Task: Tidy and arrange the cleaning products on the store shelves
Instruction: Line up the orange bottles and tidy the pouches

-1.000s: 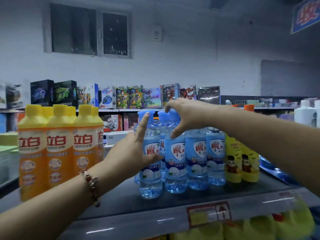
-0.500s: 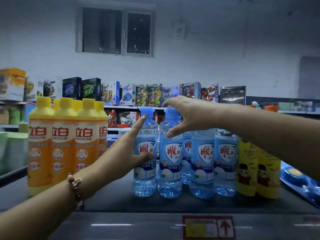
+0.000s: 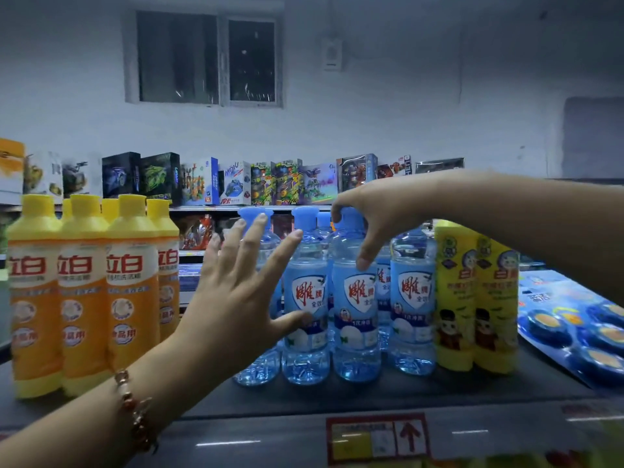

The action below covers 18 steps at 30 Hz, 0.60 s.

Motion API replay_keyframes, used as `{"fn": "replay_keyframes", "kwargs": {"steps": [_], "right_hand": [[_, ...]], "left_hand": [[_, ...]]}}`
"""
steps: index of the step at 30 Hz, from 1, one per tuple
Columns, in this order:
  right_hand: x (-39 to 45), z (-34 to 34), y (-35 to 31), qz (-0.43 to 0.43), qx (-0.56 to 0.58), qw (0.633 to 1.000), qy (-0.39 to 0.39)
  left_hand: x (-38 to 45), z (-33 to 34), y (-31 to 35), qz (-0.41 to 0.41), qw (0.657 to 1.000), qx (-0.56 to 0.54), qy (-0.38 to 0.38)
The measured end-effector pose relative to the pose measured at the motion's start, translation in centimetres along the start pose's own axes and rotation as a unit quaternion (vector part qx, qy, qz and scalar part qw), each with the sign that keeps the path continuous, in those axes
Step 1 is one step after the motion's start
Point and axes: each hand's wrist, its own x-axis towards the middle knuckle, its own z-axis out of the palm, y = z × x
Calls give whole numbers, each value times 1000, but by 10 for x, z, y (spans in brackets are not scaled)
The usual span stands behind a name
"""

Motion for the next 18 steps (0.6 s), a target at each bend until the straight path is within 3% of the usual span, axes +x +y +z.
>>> {"fn": "replay_keyframes", "kwargs": {"steps": [3, 8, 13, 18], "right_hand": [[0, 4, 2, -5, -18, 1000, 8], [-9, 8, 12, -11, -7, 1000, 27], [-28, 3, 49, 97, -84, 991, -45], [-35, 6, 59, 31, 1, 1000, -7]], "left_hand": [[16, 5, 13, -3, 998, 50, -37], [20, 14, 21, -9, 998, 45, -52], [18, 17, 17, -3, 997, 65, -48], [27, 5, 36, 11, 999, 51, -11]]}}
